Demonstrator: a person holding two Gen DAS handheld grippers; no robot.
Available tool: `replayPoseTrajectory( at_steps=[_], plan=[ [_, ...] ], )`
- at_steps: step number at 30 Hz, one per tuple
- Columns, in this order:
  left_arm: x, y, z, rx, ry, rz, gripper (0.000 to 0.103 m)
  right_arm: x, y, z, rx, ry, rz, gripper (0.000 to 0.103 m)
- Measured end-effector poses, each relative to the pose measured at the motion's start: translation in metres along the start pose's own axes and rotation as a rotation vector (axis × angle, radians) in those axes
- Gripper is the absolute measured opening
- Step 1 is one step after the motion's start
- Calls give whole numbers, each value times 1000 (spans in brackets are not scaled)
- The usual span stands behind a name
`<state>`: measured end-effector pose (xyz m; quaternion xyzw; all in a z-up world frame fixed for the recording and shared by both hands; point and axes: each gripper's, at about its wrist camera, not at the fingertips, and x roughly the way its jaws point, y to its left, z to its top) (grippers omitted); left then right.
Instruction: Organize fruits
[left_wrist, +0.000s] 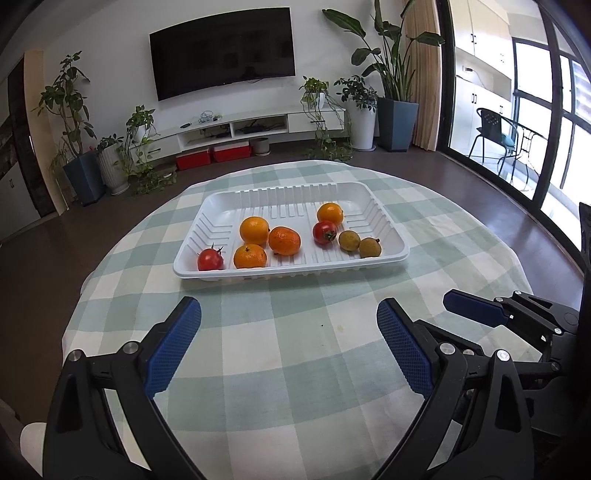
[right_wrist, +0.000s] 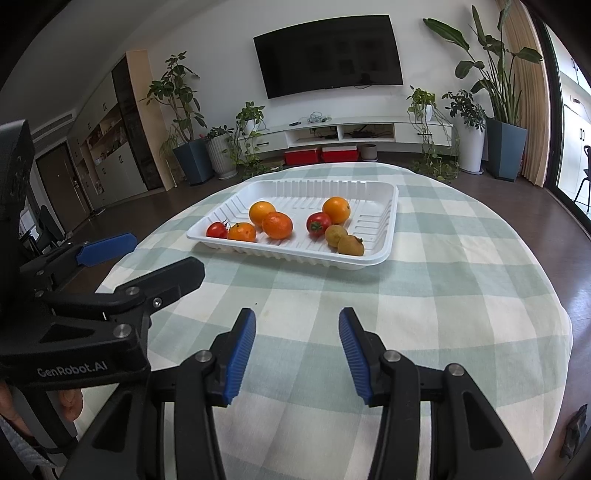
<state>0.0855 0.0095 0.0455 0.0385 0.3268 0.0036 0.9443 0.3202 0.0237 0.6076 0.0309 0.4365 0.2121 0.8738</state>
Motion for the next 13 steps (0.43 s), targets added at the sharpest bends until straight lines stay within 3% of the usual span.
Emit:
replayPoseTrajectory(
  at_steps=[13],
  plan=[
    [0, 6, -3, -17, 11, 10, 97, -3, -1, -2, 10, -5, -6, 55]
  ],
)
